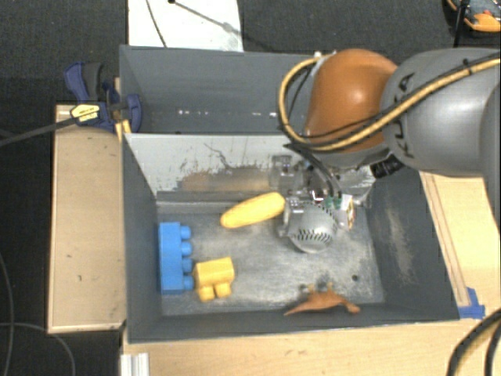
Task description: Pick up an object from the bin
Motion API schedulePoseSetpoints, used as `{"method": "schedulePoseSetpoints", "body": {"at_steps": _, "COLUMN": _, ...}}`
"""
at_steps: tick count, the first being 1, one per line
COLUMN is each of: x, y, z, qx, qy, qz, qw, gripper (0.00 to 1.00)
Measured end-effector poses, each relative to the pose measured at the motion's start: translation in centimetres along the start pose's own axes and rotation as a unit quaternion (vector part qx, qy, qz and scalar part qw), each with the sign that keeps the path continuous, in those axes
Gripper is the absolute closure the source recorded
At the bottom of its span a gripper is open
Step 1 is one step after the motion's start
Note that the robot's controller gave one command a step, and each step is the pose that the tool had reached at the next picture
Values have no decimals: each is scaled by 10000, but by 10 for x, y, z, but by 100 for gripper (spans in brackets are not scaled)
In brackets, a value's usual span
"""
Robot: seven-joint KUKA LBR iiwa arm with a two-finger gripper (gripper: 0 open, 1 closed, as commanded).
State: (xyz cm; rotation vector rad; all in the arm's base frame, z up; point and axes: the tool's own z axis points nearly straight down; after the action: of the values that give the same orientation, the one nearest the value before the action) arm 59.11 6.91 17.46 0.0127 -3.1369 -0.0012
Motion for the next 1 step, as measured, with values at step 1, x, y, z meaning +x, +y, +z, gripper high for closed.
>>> {"method": "schedulePoseSetpoints", "body": {"at_steps": 1, "x": -2, "y": 0, "z": -5, "qx": -2, "qy": -40, "qz": 6, "qw": 10000, "gripper": 0}}
